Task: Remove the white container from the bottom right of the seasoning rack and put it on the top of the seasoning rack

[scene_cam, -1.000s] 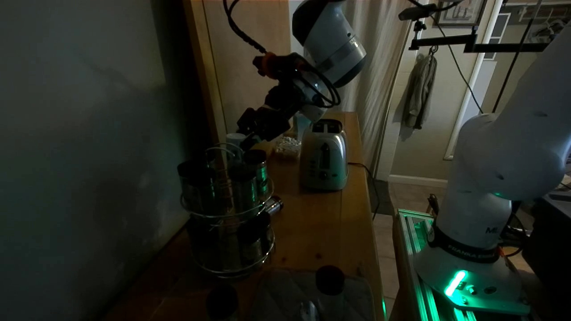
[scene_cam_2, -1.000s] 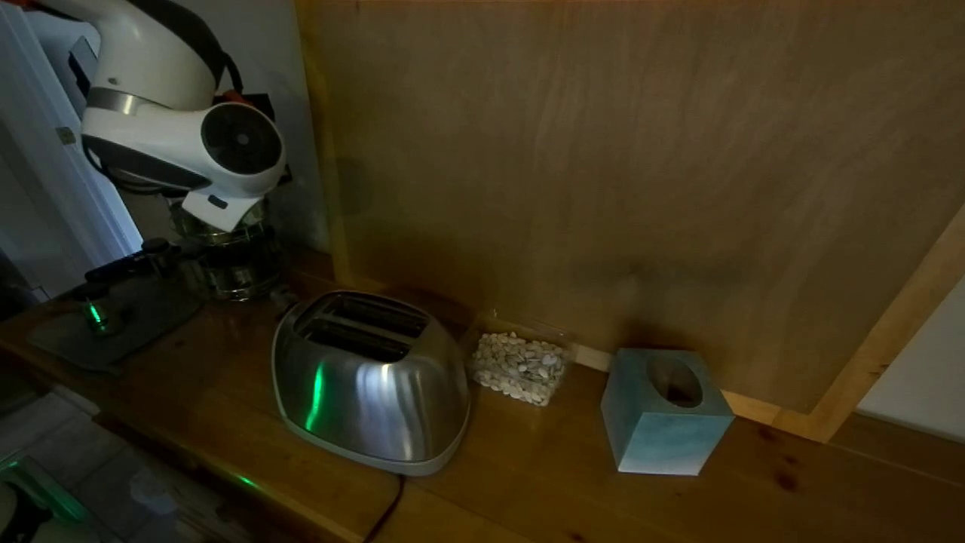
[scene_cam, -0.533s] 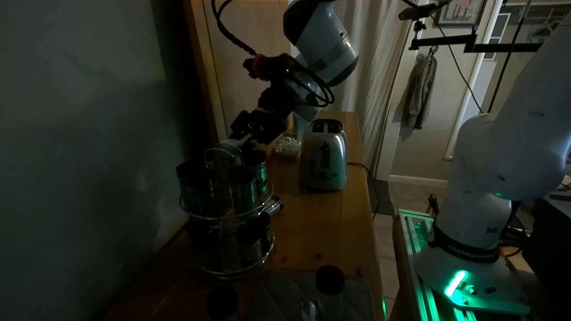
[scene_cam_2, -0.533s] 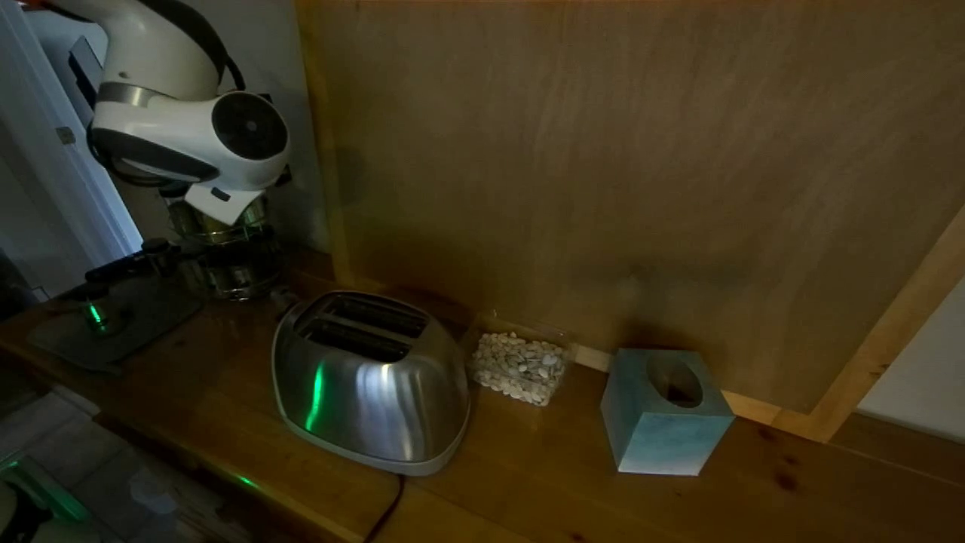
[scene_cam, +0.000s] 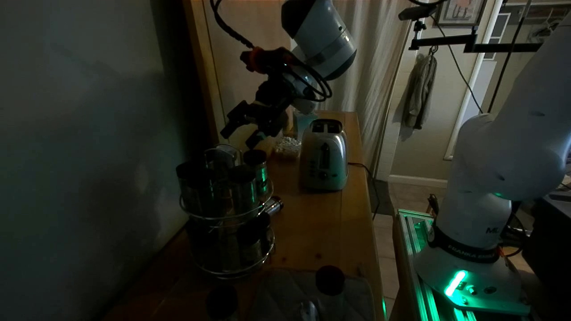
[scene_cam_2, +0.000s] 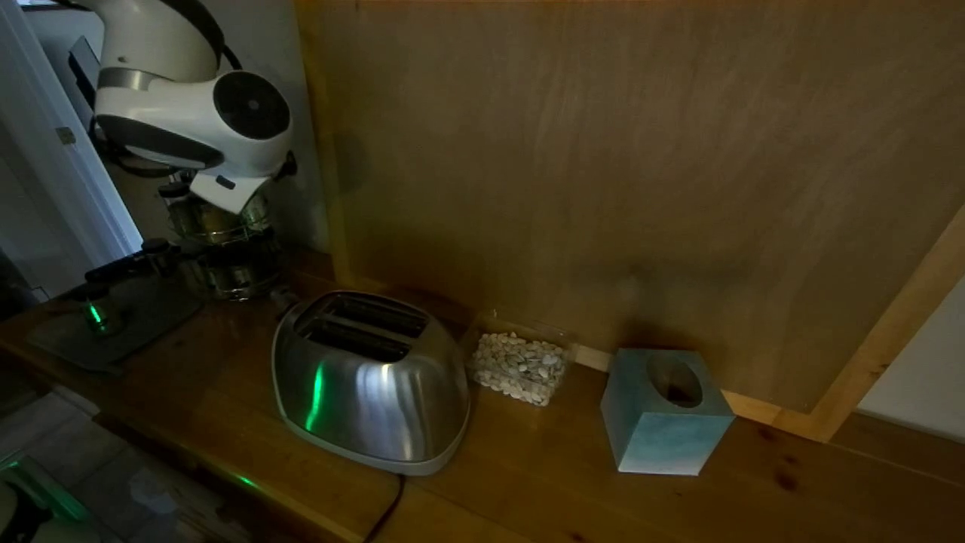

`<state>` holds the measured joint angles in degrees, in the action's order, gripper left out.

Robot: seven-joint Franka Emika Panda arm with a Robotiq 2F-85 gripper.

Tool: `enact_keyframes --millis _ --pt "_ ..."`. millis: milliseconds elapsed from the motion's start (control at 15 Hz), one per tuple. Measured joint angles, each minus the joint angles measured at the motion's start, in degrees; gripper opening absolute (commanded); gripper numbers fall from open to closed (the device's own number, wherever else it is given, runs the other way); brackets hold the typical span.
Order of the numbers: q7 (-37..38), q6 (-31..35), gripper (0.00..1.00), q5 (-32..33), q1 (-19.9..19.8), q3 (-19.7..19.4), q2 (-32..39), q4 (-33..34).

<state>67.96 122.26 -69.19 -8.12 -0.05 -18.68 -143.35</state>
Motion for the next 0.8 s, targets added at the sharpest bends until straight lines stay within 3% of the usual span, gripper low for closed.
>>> enact_keyframes --millis 267,800 --pt "0.0 0.4 1.0 3.9 0.0 0.2 -2.2 1.8" --pt "0.3 4.9 1.0 22.5 -0.1 4.4 -11.8 2.1"
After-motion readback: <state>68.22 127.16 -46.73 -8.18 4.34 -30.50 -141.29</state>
